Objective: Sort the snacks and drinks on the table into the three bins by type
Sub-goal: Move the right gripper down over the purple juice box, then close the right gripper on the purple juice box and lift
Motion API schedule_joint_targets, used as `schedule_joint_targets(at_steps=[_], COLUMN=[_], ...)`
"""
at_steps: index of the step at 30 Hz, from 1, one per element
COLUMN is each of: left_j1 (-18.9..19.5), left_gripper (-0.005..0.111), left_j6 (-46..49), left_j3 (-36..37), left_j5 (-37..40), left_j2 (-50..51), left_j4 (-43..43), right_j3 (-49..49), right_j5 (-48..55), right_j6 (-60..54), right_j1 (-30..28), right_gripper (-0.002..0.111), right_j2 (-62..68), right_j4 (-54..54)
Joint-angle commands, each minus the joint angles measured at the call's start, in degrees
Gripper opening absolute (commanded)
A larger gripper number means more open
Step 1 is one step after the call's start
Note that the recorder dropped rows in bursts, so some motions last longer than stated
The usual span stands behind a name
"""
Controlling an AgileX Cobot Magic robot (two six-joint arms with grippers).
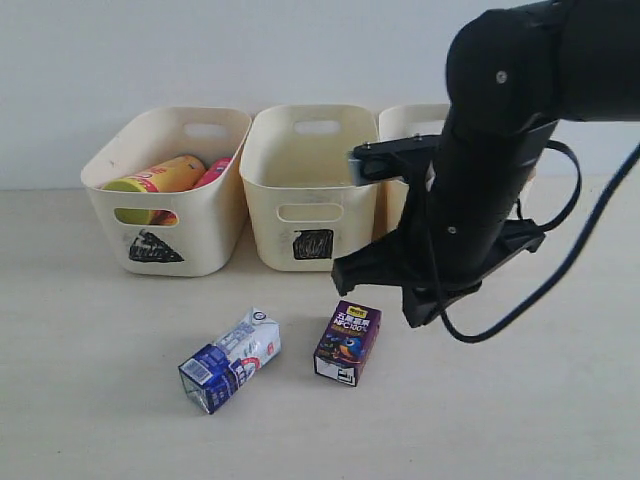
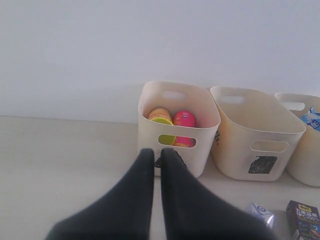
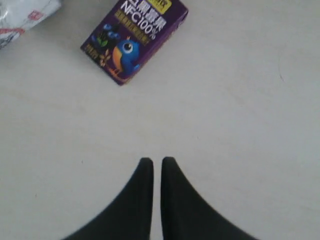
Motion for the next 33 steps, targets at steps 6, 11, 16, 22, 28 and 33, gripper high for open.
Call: schedule_joint_targets(at_steps=[6, 11, 16, 22, 28, 33], left_j1=[-1.0, -1.0, -1.0, -1.0, -1.0, -1.0], left_gripper=[0.004, 0.004, 0.004, 0.004, 0.004, 0.004], left_j6=[0.2, 0.2, 0.2, 0.2, 0.2, 0.2], left_j3=[0.3, 0.3, 0.3, 0.3, 0.3, 0.3], left_j5=[0.6, 0.6, 0.6, 0.9, 1.1, 1.2], left_j2=[-0.3, -0.3, -0.3, -0.3, -0.3, -0.3], left_j4=[-0.5, -0.5, -0.5, -0.5, -0.5, -0.5], right_j3=[-5.2, -5.7, -5.7, -5.8, -8.2, -10.4], right_j5=[-5.3, -6.5, -10.4, -15.1, -15.1, -13.8], right_j6=[8.7, 13.5, 18.0, 23.9, 25.4, 25.8], right_j1=[0.3, 0.0, 0.0, 0.0, 0.0, 0.0], right_gripper=[0.001, 0.009, 0.066, 0.074, 0.074, 0.074], right_j2=[7.8, 11.4, 14.3, 16.2, 19.3, 22.4], right_j4=[-3.1, -4.0, -3.7, -4.4, -5.0, -5.0])
